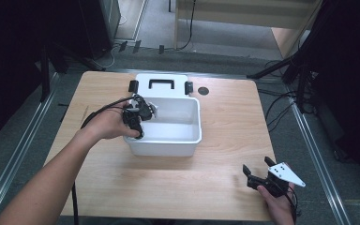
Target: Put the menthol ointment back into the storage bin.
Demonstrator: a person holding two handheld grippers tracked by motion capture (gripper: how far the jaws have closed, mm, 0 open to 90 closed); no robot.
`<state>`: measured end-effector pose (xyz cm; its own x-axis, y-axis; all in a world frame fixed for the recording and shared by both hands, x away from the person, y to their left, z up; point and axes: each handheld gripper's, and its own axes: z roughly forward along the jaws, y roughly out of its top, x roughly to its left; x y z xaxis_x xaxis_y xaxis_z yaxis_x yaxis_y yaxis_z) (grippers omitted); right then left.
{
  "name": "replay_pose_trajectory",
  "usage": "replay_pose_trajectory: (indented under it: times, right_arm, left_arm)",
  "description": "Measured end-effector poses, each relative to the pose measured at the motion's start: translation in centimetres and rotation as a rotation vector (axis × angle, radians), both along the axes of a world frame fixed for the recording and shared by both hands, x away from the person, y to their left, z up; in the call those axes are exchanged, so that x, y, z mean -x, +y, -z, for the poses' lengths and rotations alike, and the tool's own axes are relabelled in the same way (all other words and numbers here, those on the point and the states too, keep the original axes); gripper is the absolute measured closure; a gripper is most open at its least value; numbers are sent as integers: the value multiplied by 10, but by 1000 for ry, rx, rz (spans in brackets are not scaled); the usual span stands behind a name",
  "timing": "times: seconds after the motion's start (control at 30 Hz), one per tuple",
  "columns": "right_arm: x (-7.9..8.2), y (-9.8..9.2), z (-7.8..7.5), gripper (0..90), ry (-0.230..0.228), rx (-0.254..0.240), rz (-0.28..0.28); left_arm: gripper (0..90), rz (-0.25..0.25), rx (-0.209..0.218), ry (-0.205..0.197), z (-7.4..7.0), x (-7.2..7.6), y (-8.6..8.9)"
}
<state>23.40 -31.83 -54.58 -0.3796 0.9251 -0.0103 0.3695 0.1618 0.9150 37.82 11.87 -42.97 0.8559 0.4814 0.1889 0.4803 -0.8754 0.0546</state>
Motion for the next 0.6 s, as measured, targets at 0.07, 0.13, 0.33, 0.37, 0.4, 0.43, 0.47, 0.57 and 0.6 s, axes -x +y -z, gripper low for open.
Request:
replay_pose_trajectory:
  times: [0.07,0.13,0.33,0.37,0.4,0.43,0.47,0.57,0.6]
  right_arm:
    - [0,0,0,95,0,0,-1]
    - [0,0,0,96,0,0,-1]
    - [0,0,0,95,-2,-1,-1]
    - [0,0,0,95,0,-1,-1]
    - [0,0,0,95,-2,0,-2]
    - [0,0,0,95,-1,-1,-2]
    - [0,0,0,95,-1,-2,-2]
    - [0,0,0,95,0,-5,-2]
    - [0,0,0,95,0,-5,-2]
  left_arm:
    - [509,9,-16,2,0,-1,-1]
    - [509,9,-9,0,1,-1,-3]
    - [509,22,-29,15,7,-2,-10]
    - [509,26,-33,17,8,-3,-10]
    - [509,20,-35,21,8,-2,-11]
    - [509,17,-35,25,10,-3,-12]
    - [509,19,-39,27,11,-3,-12]
    - [508,16,-66,27,14,-4,-15]
    - [509,24,-85,22,15,-3,-17]
